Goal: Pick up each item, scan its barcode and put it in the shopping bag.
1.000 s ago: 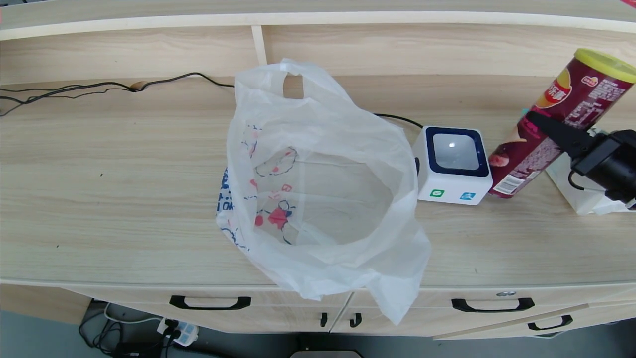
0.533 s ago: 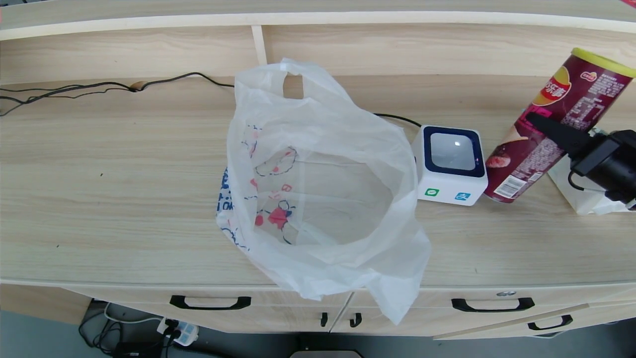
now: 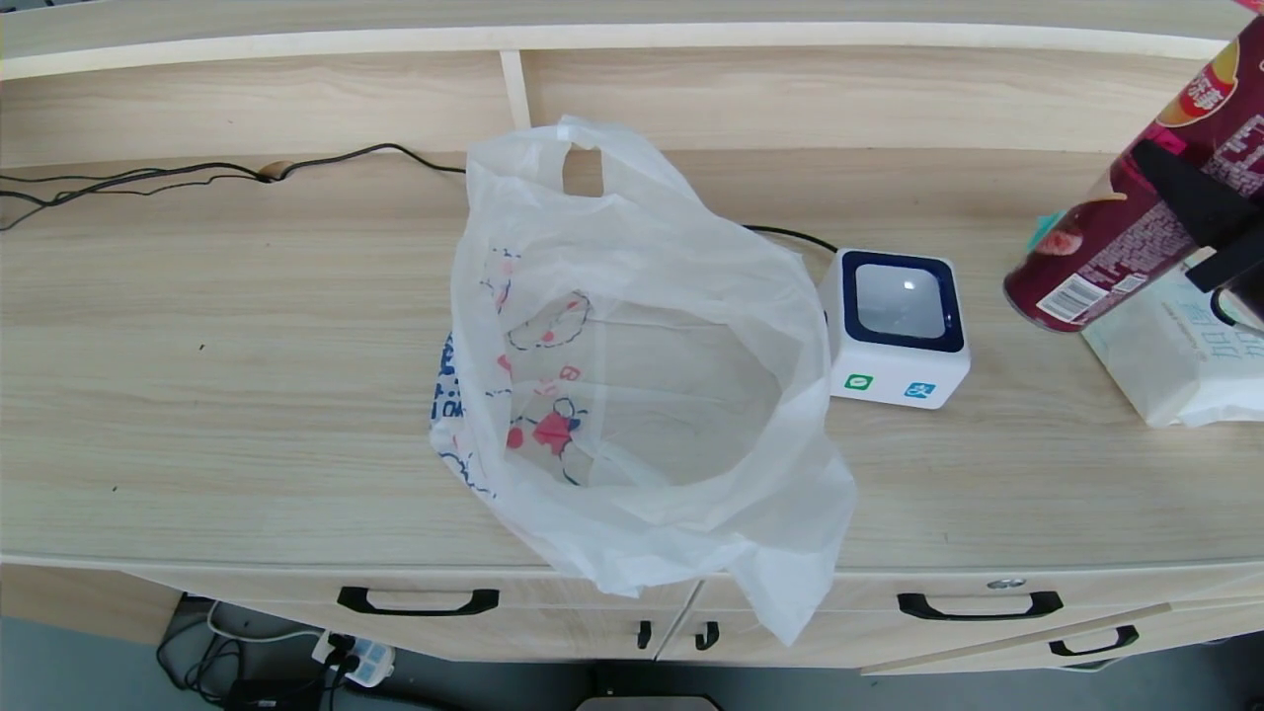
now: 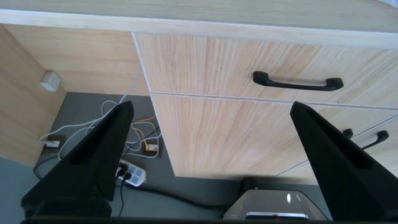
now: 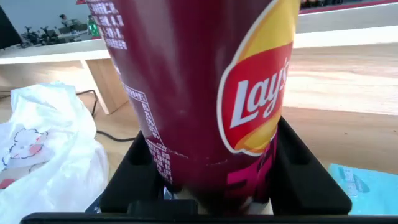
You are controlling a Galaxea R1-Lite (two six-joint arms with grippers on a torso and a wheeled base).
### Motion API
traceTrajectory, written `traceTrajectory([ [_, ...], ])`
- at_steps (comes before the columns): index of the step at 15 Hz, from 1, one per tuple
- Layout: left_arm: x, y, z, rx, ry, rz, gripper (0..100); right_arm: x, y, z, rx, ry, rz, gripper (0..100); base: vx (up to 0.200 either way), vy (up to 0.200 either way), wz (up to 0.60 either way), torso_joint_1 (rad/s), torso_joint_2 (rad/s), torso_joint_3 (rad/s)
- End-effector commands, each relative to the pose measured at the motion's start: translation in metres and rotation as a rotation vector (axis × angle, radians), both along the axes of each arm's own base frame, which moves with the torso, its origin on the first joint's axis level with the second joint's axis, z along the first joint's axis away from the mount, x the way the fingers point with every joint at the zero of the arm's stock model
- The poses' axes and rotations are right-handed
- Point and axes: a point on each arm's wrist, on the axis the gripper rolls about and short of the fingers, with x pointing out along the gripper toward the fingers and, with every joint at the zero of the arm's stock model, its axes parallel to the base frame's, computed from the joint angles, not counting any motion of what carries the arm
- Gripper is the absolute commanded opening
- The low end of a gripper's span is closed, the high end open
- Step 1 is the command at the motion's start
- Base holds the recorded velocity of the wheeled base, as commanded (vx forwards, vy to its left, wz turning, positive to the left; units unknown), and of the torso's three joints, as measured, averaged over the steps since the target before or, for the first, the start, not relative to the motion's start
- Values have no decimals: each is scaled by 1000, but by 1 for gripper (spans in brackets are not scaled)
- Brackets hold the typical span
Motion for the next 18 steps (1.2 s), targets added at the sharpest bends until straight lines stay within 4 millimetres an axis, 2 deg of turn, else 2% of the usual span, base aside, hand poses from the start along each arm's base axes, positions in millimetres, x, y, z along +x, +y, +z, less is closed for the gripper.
traceTrajectory([
  [1,0,0,0,1,3,0,100,-19,12,19,5,-48,26,0,0,0,0,0,0,0],
  [4,0,0,0,1,4,0,100,-48,30,47,119,84,61,0,0,0,0,0,0,0],
  [5,0,0,0,1,4,0,100,-74,45,70,165,193,85,0,0,0,0,0,0,0],
  [7,0,0,0,1,4,0,100,-94,59,92,185,345,84,0,0,0,0,0,0,0],
  [8,0,0,0,1,4,0,100,-96,66,103,195,381,75,0,0,0,0,0,0,0],
  [10,0,0,0,1,4,0,100,-86,80,117,232,402,62,0,0,0,0,0,0,0],
  [12,0,0,0,1,4,0,100,-71,89,120,253,420,50,0,0,0,0,0,0,0],
  [14,0,0,0,1,4,0,100,-58,96,113,248,449,47,0,0,0,0,0,0,0],
  [16,0,0,0,1,4,0,100,-65,114,115,244,463,147,0,0,0,0,0,0,0],
  [18,0,0,0,1,4,0,100,-84,132,120,238,458,250,0,0,0,0,0,0,0],
])
